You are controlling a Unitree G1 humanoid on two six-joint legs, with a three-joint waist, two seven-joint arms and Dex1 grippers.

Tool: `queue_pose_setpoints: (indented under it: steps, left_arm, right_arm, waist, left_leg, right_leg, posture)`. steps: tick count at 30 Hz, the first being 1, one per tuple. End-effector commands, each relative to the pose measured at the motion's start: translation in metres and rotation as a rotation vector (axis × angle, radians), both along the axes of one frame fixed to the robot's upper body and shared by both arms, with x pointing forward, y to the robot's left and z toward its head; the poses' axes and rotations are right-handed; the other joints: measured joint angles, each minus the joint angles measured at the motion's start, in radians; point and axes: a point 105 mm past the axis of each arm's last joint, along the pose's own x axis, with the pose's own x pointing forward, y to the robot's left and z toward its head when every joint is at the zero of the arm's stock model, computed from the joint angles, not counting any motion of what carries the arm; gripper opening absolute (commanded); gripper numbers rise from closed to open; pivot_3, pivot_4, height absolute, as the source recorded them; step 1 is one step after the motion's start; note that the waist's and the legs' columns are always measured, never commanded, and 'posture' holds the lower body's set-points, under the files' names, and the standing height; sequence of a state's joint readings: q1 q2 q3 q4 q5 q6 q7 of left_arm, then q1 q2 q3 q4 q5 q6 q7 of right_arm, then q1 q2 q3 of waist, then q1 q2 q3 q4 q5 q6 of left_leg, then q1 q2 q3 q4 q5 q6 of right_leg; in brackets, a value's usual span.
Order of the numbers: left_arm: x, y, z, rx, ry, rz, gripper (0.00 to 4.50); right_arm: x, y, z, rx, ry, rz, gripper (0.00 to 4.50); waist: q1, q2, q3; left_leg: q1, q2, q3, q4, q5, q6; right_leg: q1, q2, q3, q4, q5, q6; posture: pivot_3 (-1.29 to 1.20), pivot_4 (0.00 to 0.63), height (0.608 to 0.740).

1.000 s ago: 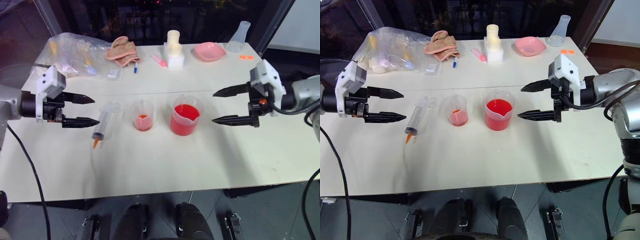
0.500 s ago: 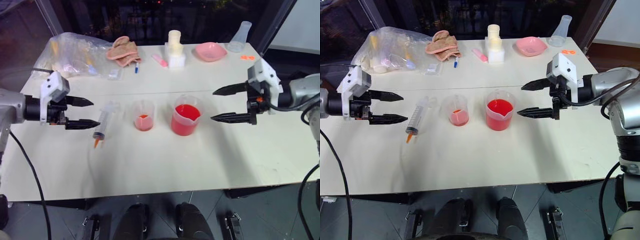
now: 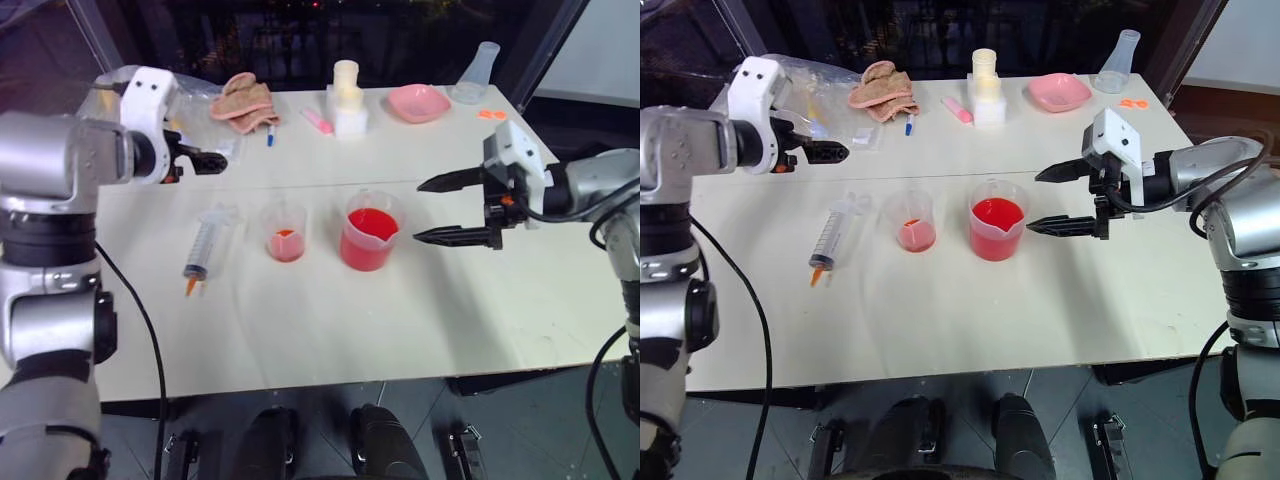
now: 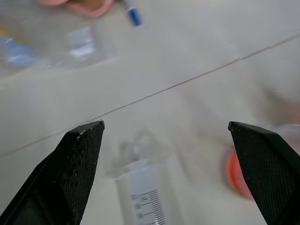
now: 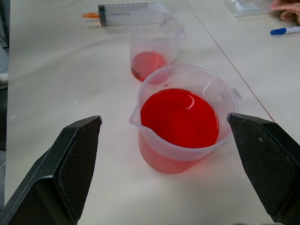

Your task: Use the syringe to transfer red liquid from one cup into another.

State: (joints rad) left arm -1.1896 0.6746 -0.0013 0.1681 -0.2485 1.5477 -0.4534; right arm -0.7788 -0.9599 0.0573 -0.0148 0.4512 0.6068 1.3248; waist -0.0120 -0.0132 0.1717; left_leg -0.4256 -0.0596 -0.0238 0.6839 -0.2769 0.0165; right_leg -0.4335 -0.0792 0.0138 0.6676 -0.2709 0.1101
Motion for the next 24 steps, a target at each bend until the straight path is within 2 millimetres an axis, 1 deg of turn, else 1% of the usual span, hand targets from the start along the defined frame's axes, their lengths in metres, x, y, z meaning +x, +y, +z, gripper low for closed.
queue_pose_setpoints:
  steps: [1,3,4,8,12,14,17,20,24]
  left_arm:
    - [0.006,0.01,-0.002,0.028,0.064,0.159,4.47]
    - [0.014,0.009,-0.007,-0.029,0.131,0.24,4.47]
    - [0.016,0.009,-0.008,-0.03,0.152,0.277,4.47]
    - [0.019,0.003,-0.018,-0.034,0.28,0.361,4.47]
    - [0.018,0.0,-0.022,-0.024,0.338,0.415,4.47]
    - [0.014,-0.002,-0.031,-0.003,0.427,0.428,4.47]
    - [0.01,-0.004,-0.034,0.007,0.481,0.437,4.47]
    - [0.005,0.002,-0.039,0.019,0.527,0.489,4.47]
    - [0.002,0.002,-0.047,0.057,0.562,0.516,4.47]
  right_arm:
    - [-0.003,0.005,0.011,0.006,-0.047,0.017,4.5]
    - [-0.003,0.006,0.011,0.008,-0.048,0.02,4.5]
    - [-0.003,0.006,0.011,0.008,-0.049,0.019,4.5]
    - [-0.003,0.007,0.012,0.011,-0.05,0.021,4.5]
    - [-0.004,0.009,0.012,0.015,-0.051,0.022,4.5]
    - [-0.005,0.01,0.012,0.013,-0.05,0.026,4.5]
    - [-0.005,0.011,0.012,0.013,-0.05,0.027,4.5]
    - [-0.007,0.011,0.012,0.017,-0.054,0.021,4.5]
    - [-0.008,0.011,0.011,0.02,-0.053,0.015,4.5]
  waist:
    - [0.001,0.0,0.0]
    - [0.002,0.0,0.0]
    - [0.004,0.0,0.0]
    - [0.003,0.0,0.0]
    - [0.002,0.0,0.0]
    - [0.002,0.0,0.0]
    - [0.003,-0.001,0.0]
    - [0.003,-0.001,0.0]
    - [0.004,-0.001,0.0]
  left_leg:
    - [0.0,0.0,0.0,0.0,0.0,0.0]
    - [0.0,0.0,0.0,0.0,0.0,-0.001]
    - [0.0,0.0,0.0,0.0,0.001,-0.001]
    - [0.0,-0.001,0.0,0.0,0.003,-0.006]
    - [-0.001,-0.001,0.0,-0.001,0.003,-0.006]
    - [-0.001,-0.001,0.0,-0.001,0.003,-0.006]
    - [-0.001,-0.001,0.0,-0.001,0.004,-0.007]
    - [-0.001,-0.001,0.0,-0.001,0.004,-0.007]
    - [-0.001,-0.001,0.0,-0.001,0.004,-0.007]
  right_leg:
    - [0.0,0.0,0.0,0.0,0.0,0.0]
    - [0.0,0.0,0.0,0.0,0.0,0.0]
    - [0.0,0.0,0.0,0.0,0.0,0.0]
    - [0.0,-0.001,0.0,-0.001,0.0,0.0]
    - [-0.001,-0.001,0.0,-0.001,0.001,0.001]
    - [-0.001,-0.002,0.0,-0.001,0.001,0.001]
    - [-0.001,-0.002,0.0,-0.001,0.001,0.001]
    - [-0.001,-0.002,0.0,-0.001,0.001,0.001]
    - [-0.001,-0.002,0.0,0.0,0.001,0.001]
  posture:
    - [0.0,0.15,0.74]
    - [0.0,0.15,0.74]
    - [0.0,0.15,0.74]
    - [0.0,0.15,0.74]
    - [0.0,0.15,0.74]
    - [0.0,0.15,0.74]
    - [0.0,0.15,0.74]
    - [0.0,0.15,0.74]
    - [0.0,0.15,0.74]
